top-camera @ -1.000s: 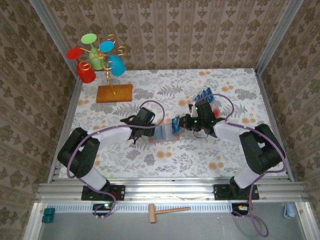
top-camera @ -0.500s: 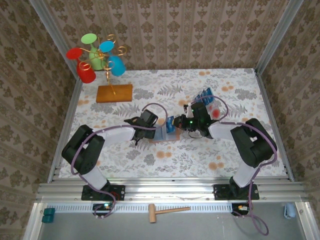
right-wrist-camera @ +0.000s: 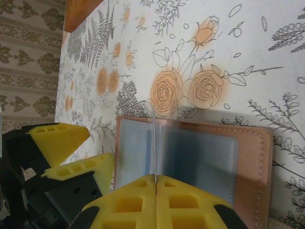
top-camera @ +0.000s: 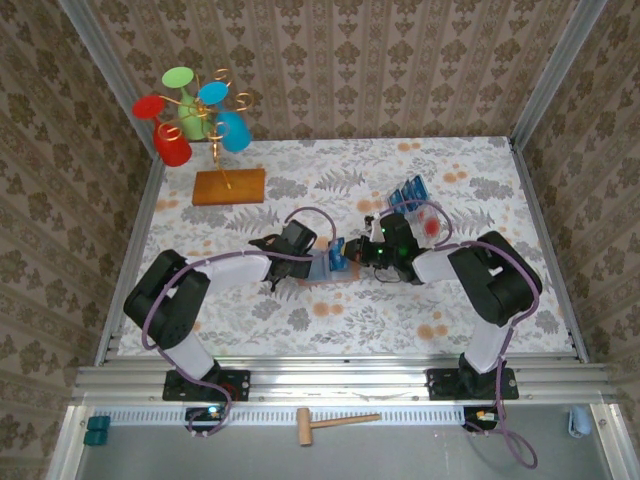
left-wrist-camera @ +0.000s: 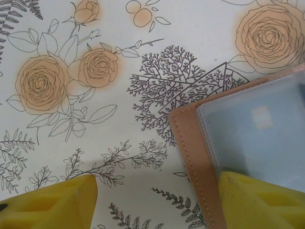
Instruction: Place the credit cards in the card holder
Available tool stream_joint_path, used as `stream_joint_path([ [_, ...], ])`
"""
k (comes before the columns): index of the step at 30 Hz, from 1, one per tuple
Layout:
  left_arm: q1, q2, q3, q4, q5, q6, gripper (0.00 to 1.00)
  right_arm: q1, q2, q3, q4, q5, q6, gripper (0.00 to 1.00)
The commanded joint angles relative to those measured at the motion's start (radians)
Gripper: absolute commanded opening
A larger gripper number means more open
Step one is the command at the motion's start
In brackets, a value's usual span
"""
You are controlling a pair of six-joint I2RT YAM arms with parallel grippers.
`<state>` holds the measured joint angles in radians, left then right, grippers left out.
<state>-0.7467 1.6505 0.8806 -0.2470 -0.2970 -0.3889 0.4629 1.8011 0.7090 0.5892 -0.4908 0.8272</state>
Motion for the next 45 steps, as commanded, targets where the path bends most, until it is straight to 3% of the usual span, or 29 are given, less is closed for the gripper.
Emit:
stream_joint_path([
  [1, -0.009, 0.011, -0.021, -0.014, -0.017, -0.019, 0.69, 0.011, 0.024, -0.021, 0.093, -0.019, 0.018, 0.00],
  [37, -0.009, 0.012, -0.045, -0.012, -0.027, -0.021, 0.69, 0.025, 0.088, -0.062, 0.238, -0.014, 0.091, 0.00],
  [45, -0.004, -0.046, -0.008, -0.060, -0.041, 0.004, 0.70, 0.025, 0.084, -0.066, 0.239, -0.013, 0.090, 0.00],
])
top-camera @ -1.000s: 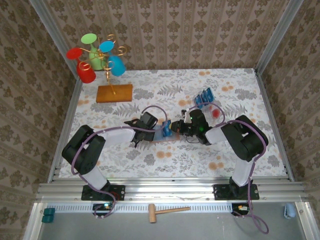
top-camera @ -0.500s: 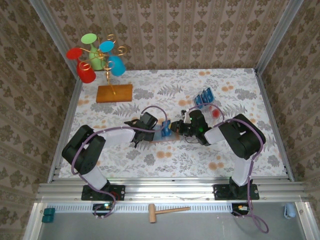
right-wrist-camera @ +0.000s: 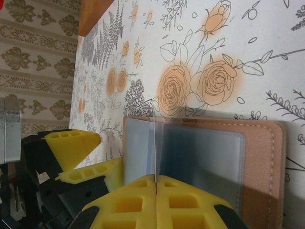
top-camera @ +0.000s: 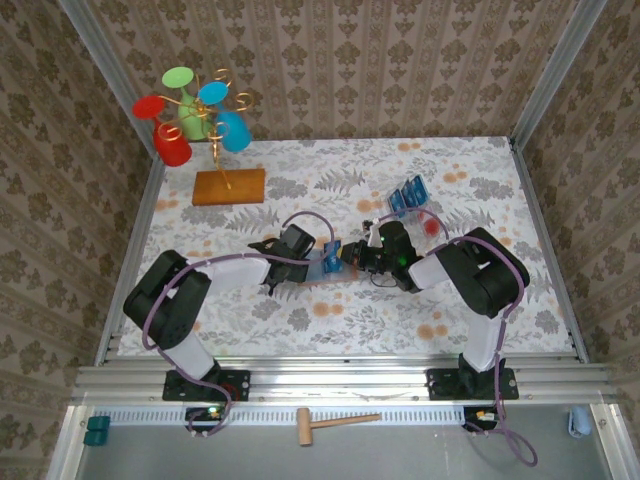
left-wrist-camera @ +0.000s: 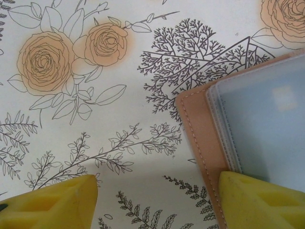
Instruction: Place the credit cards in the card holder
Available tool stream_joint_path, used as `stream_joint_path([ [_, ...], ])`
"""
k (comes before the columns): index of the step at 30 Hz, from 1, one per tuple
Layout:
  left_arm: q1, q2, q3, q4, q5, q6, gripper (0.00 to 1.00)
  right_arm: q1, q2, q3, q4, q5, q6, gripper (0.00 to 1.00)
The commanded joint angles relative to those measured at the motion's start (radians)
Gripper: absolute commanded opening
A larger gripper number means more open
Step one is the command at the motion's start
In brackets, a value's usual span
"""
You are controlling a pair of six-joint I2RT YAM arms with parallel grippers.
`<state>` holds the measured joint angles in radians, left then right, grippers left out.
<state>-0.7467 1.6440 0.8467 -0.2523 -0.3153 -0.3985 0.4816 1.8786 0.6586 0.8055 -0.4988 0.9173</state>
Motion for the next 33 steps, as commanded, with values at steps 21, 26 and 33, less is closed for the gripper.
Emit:
stream_joint_path([
  [21, -0.021, -0.003, 0.042, -0.034, 0.041, -0.004, 0.72, 0.006, -0.005, -0.019, 0.033, -0.006, 0.006, 0.00],
  [26, -0.023, 0.002, 0.022, -0.030, 0.027, -0.007, 0.72, 0.007, -0.009, -0.015, 0.036, -0.008, 0.007, 0.00],
  [33, -0.022, 0.013, 0.003, -0.031, 0.015, -0.012, 0.71, 0.006, 0.001, -0.013, 0.063, -0.012, 0.024, 0.00],
])
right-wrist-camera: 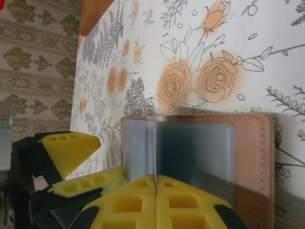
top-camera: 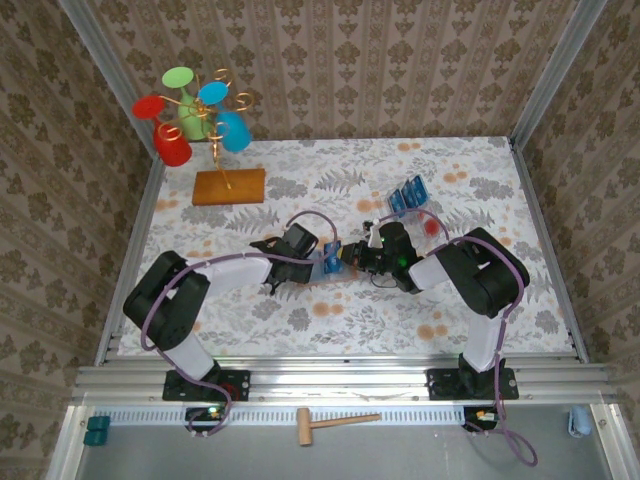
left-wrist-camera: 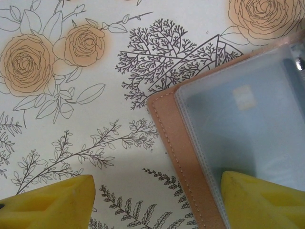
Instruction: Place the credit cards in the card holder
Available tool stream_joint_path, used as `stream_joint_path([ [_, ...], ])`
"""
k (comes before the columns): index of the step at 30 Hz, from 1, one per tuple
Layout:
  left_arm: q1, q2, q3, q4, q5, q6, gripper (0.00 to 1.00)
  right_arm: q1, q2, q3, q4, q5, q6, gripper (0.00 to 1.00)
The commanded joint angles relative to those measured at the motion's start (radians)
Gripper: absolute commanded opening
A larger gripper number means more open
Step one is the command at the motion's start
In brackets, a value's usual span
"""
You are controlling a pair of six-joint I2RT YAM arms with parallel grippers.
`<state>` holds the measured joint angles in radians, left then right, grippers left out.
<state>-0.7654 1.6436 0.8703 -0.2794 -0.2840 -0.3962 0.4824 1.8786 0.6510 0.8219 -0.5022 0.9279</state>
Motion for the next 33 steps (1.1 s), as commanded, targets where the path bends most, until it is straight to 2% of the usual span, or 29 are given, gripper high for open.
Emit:
stream_joint_path([
  [1, -0.004, 0.013, -0.023, -0.002, -0.017, -0.017, 0.71, 0.005, 0.001, -0.008, 0.049, -0.009, 0.015, 0.00],
  [14, -0.003, 0.012, -0.030, 0.003, -0.017, -0.027, 0.71, 0.005, 0.013, -0.013, 0.074, -0.009, 0.026, 0.00],
  [24, -0.007, -0.045, -0.032, -0.030, -0.020, -0.044, 0.71, 0.006, 0.020, -0.021, 0.097, -0.004, 0.036, 0.00],
  [33, -0.011, -0.024, -0.031, -0.024, -0.020, -0.051, 0.71, 0.008, 0.052, -0.023, 0.128, -0.017, 0.054, 0.00],
])
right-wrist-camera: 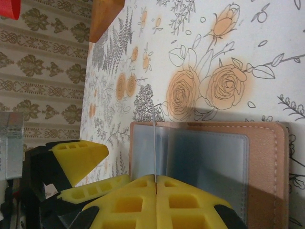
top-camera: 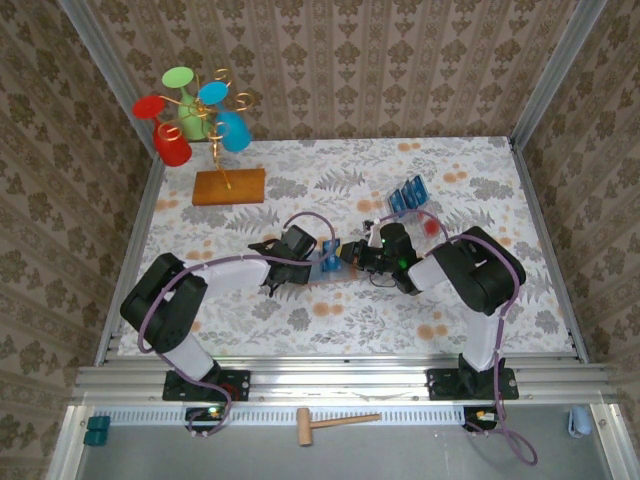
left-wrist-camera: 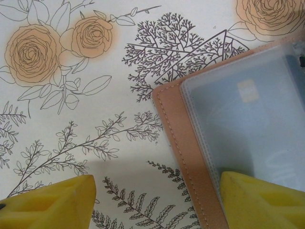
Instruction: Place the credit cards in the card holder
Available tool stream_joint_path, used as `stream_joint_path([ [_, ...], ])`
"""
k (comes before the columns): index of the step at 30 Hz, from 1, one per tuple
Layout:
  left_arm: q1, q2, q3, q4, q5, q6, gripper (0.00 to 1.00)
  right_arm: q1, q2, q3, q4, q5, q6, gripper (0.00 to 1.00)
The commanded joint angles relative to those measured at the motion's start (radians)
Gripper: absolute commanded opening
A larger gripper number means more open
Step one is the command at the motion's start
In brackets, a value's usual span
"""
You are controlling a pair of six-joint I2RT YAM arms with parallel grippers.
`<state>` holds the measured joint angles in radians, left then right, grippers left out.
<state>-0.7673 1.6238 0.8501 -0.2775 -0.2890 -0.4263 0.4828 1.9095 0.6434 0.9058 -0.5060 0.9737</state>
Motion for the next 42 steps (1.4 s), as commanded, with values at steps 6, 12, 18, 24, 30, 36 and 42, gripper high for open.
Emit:
stream_joint_path([
  [6, -0.009, -0.002, -0.013, -0.022, -0.013, -0.020, 0.70, 0.011, 0.029, -0.011, 0.048, -0.017, 0.007, 0.00],
  [12, -0.010, -0.005, -0.017, -0.023, -0.013, -0.021, 0.70, 0.014, 0.036, -0.010, 0.052, -0.023, 0.008, 0.00],
  [18, -0.009, -0.006, -0.018, -0.022, -0.013, -0.021, 0.70, 0.016, 0.040, -0.017, 0.059, -0.029, 0.008, 0.00],
  [24, -0.009, -0.006, -0.015, -0.022, -0.015, -0.021, 0.70, 0.016, 0.038, -0.026, 0.062, -0.032, 0.005, 0.00],
  [30, -0.009, -0.005, -0.013, -0.022, -0.016, -0.020, 0.70, 0.016, 0.044, -0.034, 0.065, -0.043, 0.000, 0.00],
  [36, -0.010, -0.004, -0.011, -0.024, -0.015, -0.018, 0.70, 0.016, 0.055, -0.036, 0.066, -0.056, -0.002, 0.00],
  [42, -0.009, -0.005, -0.010, -0.023, -0.013, -0.018, 0.70, 0.017, 0.071, -0.030, 0.076, -0.075, 0.006, 0.00],
])
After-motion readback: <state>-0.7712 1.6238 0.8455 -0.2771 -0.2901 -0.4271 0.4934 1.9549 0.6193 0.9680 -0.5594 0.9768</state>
